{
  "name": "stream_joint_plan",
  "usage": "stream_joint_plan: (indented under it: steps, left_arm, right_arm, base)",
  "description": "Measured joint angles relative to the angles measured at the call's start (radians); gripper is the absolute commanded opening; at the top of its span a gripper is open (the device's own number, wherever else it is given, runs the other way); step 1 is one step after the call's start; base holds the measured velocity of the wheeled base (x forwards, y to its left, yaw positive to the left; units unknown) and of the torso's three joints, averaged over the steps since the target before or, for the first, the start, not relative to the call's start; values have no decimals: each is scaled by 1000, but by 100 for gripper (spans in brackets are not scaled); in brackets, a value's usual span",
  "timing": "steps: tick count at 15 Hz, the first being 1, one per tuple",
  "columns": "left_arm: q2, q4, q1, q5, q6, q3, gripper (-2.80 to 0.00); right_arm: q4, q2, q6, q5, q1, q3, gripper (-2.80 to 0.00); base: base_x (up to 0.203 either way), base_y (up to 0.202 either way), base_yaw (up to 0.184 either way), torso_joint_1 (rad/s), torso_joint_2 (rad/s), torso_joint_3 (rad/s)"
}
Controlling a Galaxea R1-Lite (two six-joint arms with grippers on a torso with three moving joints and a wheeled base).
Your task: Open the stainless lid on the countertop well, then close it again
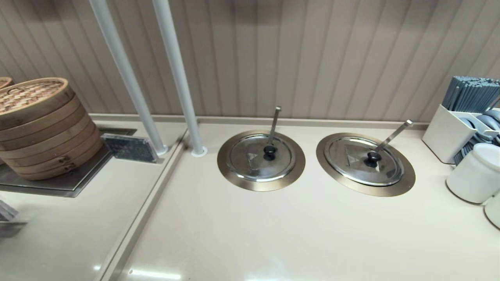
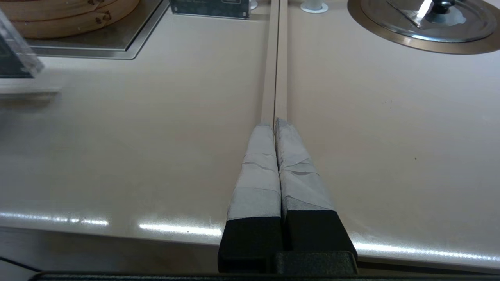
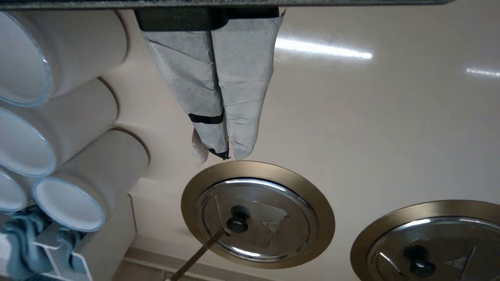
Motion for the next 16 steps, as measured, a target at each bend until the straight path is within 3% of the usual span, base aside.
stream_joint_plan:
  steps: [3, 4, 6, 8, 9, 12, 16]
  left_arm:
    - [0, 0, 0, 0, 0, 0, -280]
    - [0, 0, 0, 0, 0, 0, -280]
    - [0, 0, 0, 0, 0, 0, -280]
    - [0, 0, 0, 0, 0, 0, -280]
    - [0, 0, 0, 0, 0, 0, -280]
    - [0, 0, 0, 0, 0, 0, -280]
    - [0, 0, 0, 0, 0, 0, -280]
  right_arm:
    - [225, -358, -56, -8, -7, 29, -280]
    - [280, -459, -41, -19, -8, 57, -280]
    - [339, -591, 65, -11, -10, 184, -280]
    - [303, -650, 180, 27, -10, 298, -280]
    - [278, -668, 187, 40, -10, 326, -280]
    - [145, -692, 137, 73, -10, 397, -280]
    - [145, -697, 70, 84, -10, 416, -280]
  base:
    - [0, 0, 0, 0, 0, 0]
    - [0, 0, 0, 0, 0, 0]
    - [0, 0, 0, 0, 0, 0]
    - [0, 0, 0, 0, 0, 0]
    - [0, 0, 0, 0, 0, 0]
    - [0, 0, 0, 0, 0, 0]
    - [0, 0, 0, 0, 0, 0]
